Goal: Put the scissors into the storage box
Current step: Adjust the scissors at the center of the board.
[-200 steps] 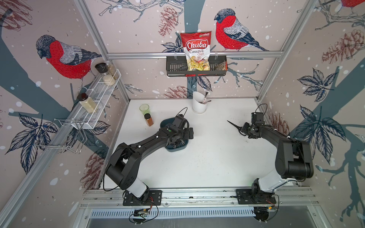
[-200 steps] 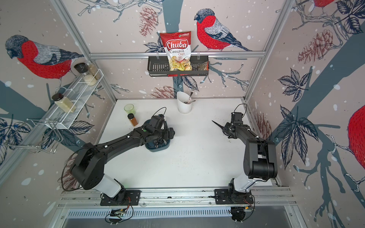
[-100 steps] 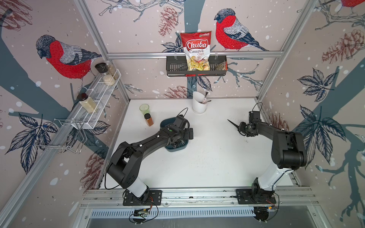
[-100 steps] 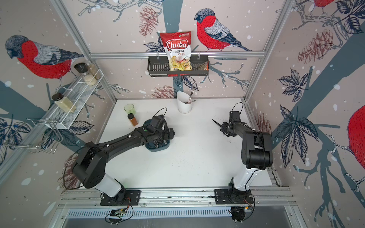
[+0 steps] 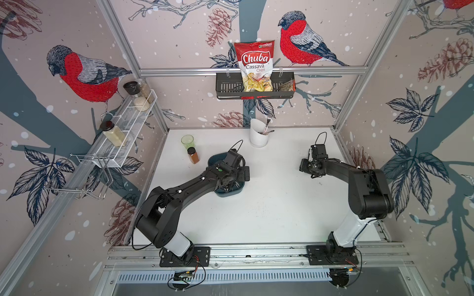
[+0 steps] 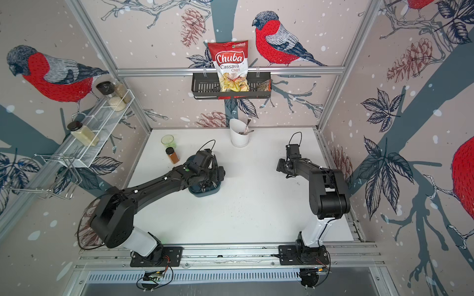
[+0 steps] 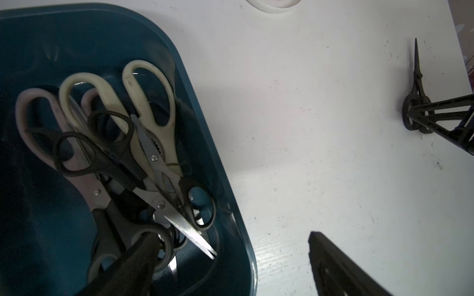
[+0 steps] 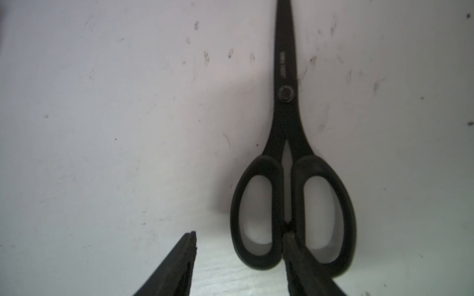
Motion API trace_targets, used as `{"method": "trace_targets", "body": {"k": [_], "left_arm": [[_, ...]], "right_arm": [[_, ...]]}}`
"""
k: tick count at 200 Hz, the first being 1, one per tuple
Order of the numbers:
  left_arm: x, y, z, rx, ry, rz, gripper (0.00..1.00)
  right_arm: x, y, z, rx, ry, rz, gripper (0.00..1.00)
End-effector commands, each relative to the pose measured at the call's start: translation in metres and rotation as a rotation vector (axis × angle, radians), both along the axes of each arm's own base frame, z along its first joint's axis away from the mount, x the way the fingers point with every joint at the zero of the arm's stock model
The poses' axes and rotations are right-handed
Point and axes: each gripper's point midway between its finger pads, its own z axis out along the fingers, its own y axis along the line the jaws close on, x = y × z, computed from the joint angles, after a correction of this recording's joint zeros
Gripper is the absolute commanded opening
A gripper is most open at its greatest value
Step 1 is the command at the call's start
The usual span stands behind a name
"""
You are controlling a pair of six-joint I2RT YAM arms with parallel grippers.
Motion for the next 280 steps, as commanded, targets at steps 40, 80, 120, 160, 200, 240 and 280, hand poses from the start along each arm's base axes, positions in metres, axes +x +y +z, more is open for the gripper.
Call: {"method": "trace_targets", "body": {"k": [40,80,120,160,200,240,280], "left_arm": [[-0.005,0.01,0.001,0.031,-0.018,0.014,0.95],[-0.005,0.014,0.002,0.037,-0.028,0.024,0.95],[-0.004,0.012,0.0,0.039,-0.021,0.022,0.95],[-0.004,0.016,0.0,0.053,-0.027,0.029,0.95],[-0.004,0.019,-0.001,0.067,-0.031,0.036,0.95],[-0.003,0.019,0.001,0.067,-0.037,0.037,0.95],[-0.002,0.018,0.003,0.068,-0.039,0.036,0.95]], "right_arm": [[-0.022,0.003,-0.005,-0.129,0.107,-0.011,0.58],[-0.007,-0.003,0.019,-0.126,0.06,-0.055,0.51],[0.006,0.016,0.024,-0.071,0.052,-0.009,0.33],[0.005,0.032,0.007,-0.176,0.119,0.056,0.27],[-0.001,0.024,-0.004,-0.251,0.168,0.045,0.25],[-0.006,0.021,0.0,-0.254,0.166,0.056,0.26],[-0.005,0.016,0.01,-0.238,0.128,0.05,0.26]]}}
